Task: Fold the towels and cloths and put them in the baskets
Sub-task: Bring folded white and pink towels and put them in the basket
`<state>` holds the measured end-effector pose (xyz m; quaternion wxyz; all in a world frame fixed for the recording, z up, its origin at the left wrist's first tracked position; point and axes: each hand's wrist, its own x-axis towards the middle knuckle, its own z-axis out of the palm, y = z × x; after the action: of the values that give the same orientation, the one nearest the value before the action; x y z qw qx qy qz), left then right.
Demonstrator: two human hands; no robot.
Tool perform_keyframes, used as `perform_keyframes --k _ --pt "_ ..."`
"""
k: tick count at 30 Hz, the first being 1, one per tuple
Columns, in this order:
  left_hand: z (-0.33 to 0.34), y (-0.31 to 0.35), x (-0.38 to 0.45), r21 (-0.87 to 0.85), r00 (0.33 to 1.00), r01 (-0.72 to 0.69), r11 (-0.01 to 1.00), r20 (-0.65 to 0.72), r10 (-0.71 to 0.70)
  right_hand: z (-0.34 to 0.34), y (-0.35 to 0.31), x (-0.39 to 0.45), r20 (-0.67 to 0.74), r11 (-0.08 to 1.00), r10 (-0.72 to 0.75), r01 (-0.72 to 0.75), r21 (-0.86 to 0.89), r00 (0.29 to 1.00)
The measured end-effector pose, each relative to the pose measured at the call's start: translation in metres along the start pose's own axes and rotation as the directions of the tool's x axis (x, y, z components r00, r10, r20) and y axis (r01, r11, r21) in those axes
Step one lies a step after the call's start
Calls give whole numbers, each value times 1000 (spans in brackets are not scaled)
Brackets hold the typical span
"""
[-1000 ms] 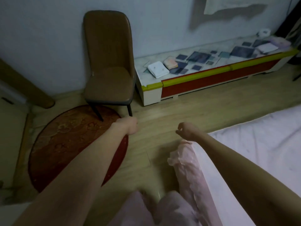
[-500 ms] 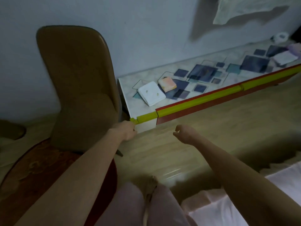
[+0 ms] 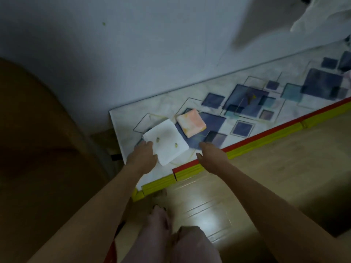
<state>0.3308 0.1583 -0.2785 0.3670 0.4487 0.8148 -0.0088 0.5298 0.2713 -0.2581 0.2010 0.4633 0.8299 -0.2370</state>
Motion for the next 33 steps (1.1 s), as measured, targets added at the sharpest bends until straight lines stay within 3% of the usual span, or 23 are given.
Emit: perform_keyframes --k 5,11,16,20,26,33 --pt "19 1 103 -6 998 66 998 -23 -66 16 21 117 2 995 -29 29 -94 1000" --pt "58 -6 209 -44 996 92 995 -17 -93 48 42 248 2 940 -193 186 -287 981" --pt "72 -18 258 -44 988 139 989 -68 -141 66 54 322 12 860 -303 279 -427 953" --pt "79 -31 272 -38 971 238 970 -19 -239 71 59 348 115 777 -346 353 -522 931" --pt "82 -28 278 -69 958 284 956 -13 -286 76 65 345 206 863 -270 332 -380 940" --pt "75 0 238 -278 979 201 939 30 -201 58 82 290 124 944 -216 240 -227 968"
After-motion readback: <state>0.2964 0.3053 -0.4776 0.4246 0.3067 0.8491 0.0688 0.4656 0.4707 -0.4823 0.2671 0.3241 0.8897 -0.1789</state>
